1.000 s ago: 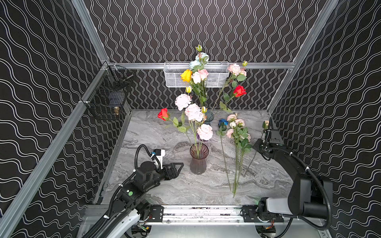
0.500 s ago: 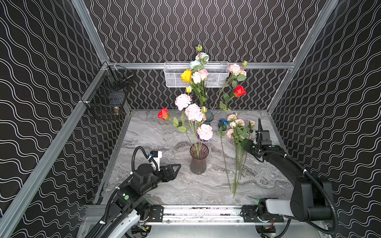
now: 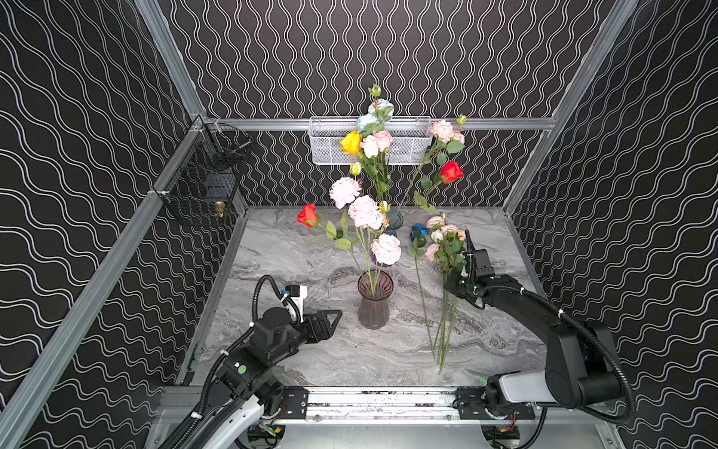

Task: Arrange flowers in a vase
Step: Place the flower among the flowers.

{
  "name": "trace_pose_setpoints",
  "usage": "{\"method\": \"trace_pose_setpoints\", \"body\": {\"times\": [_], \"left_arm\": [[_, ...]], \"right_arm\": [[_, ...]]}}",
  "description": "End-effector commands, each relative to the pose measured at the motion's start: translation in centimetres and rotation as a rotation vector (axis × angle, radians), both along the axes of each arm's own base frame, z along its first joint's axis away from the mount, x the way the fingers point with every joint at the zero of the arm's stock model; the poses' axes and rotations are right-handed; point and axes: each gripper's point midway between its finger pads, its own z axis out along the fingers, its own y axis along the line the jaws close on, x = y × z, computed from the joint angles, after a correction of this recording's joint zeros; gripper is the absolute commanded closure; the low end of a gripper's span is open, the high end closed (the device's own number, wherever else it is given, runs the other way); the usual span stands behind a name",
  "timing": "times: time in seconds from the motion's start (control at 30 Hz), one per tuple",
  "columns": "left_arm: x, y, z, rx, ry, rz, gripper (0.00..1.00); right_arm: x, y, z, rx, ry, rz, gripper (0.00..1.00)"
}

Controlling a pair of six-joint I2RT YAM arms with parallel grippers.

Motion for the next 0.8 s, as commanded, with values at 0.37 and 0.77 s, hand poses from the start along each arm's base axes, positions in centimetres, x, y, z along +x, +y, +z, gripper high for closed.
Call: {"method": "trace_pose_setpoints", "body": {"times": [0.37,0.77], "left_arm": [[0.5,-0.9,-0.2,-0.026,-0.008,-0.023,0.07],[0.5,-0.4,0.4,-0.023,-0.031,-0.001,0.07]], "right_arm": [[-0.9,2.6,-2.9,0.082,0.083,0.085,0.86],[0.8,1.4,-1.0,0.013,0.042,0.059,0.66]]}}
